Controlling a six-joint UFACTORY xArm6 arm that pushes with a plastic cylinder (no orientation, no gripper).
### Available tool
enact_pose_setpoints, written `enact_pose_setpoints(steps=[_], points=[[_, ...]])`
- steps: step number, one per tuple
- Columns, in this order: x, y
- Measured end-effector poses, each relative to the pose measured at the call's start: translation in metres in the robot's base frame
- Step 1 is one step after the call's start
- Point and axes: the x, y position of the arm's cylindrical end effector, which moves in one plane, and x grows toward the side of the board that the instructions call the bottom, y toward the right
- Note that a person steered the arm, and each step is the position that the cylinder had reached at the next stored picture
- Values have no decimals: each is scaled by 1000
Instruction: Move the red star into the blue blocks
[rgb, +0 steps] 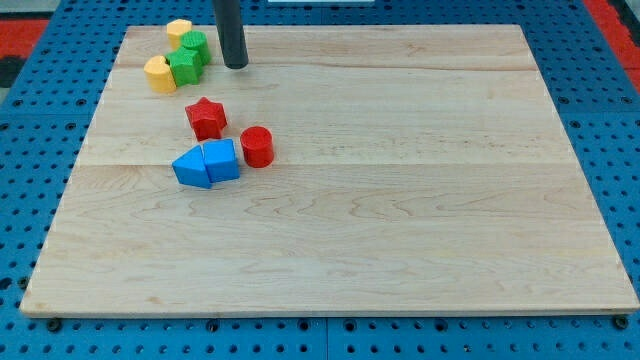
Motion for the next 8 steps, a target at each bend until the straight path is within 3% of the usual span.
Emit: enact_pose_setpoints(steps=[5, 6, 7, 8], points=[[0, -8], [11, -17], [70, -17], [71, -18]])
